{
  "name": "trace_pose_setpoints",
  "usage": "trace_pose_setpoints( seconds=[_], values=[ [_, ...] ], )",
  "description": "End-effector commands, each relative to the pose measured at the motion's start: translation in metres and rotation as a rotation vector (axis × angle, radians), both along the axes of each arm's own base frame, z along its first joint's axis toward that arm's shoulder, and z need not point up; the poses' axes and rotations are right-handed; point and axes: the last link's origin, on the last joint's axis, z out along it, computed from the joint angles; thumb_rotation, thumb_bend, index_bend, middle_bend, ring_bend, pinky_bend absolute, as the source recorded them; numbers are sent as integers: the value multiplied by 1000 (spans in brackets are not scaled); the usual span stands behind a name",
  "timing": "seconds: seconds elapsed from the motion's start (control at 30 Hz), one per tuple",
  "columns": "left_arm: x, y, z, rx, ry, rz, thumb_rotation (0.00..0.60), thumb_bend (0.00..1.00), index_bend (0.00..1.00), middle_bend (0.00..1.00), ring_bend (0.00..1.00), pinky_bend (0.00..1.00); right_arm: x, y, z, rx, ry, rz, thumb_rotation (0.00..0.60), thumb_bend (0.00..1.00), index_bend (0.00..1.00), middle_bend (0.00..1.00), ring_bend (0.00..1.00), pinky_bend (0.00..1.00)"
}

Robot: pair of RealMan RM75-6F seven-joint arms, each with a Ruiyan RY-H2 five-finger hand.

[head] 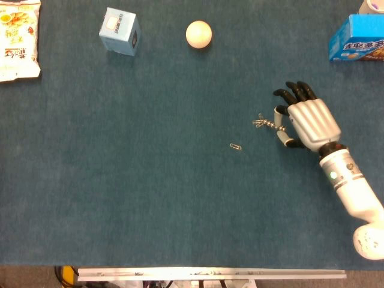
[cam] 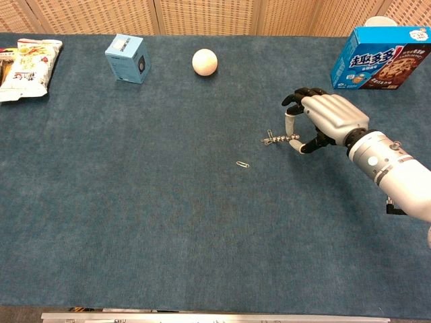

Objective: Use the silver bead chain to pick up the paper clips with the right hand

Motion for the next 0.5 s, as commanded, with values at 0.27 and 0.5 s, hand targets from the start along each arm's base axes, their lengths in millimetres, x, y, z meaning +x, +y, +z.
trace_pose_setpoints(
  seconds=[0.27, 0.5],
  values=[
    [0, 0, -1, -4, 5, 0, 600, 0, 403, 359, 306, 435, 1, -3, 1, -4, -14, -3, 600, 334, 747, 194, 1, 60],
    [0, 0, -1, -4, 8, 1, 600, 0, 403, 359, 306, 435, 2, -6, 1, -10, -22, -6, 600, 334, 747, 194, 1, 61]
  ],
)
